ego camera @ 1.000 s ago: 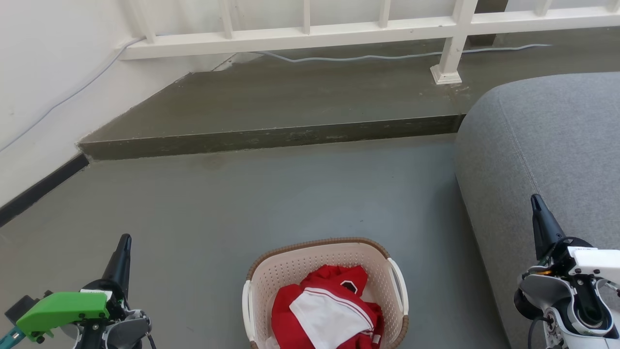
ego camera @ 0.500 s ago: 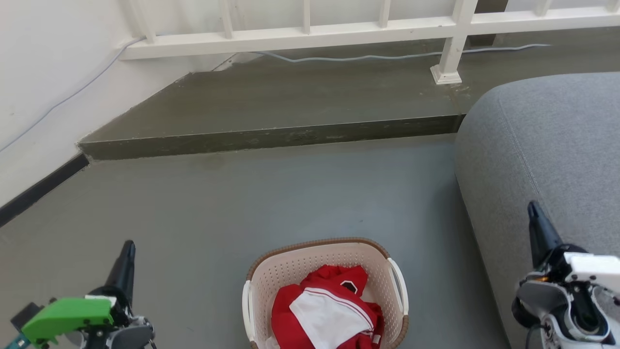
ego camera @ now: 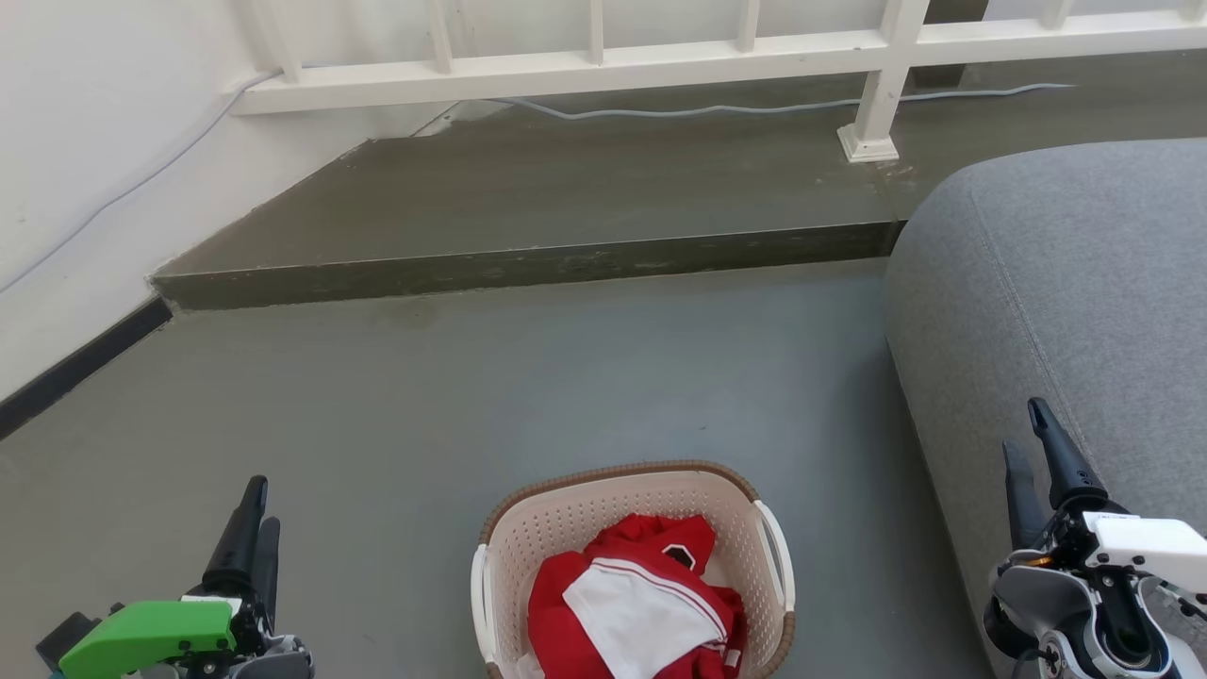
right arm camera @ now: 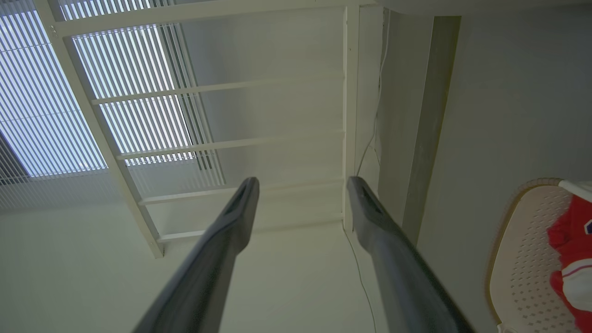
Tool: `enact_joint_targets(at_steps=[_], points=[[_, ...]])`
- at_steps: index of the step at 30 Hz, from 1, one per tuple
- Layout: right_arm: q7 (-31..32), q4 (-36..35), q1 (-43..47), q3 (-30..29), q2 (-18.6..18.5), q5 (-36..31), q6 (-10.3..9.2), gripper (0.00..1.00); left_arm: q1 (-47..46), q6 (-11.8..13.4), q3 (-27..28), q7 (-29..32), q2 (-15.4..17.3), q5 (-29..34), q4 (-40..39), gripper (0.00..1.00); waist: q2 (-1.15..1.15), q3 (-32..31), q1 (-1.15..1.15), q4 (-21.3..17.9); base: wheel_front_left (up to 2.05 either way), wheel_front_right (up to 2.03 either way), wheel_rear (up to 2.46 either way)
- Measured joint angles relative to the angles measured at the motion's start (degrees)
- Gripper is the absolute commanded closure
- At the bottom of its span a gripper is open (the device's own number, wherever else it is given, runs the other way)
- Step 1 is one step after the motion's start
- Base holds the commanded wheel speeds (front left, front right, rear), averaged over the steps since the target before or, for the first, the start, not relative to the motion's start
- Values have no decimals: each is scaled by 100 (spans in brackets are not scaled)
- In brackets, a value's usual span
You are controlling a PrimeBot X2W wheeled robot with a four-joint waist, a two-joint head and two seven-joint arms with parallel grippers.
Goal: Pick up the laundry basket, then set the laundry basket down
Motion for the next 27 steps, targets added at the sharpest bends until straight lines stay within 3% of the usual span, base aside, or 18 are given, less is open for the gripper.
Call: enact_joint_targets(at_steps=[10, 27], points=[[-156, -163, -17, 171, -1, -180, 0, 0, -8, 0, -151, -207, 2, 199, -164, 0, 0, 21, 0, -7, 0, 0, 0], [-560, -482, -186, 847, -359, -1445, 2, 0, -64, 0, -613, -637, 276, 1349, -365, 0, 0, 69, 0, -23, 0, 0, 0]])
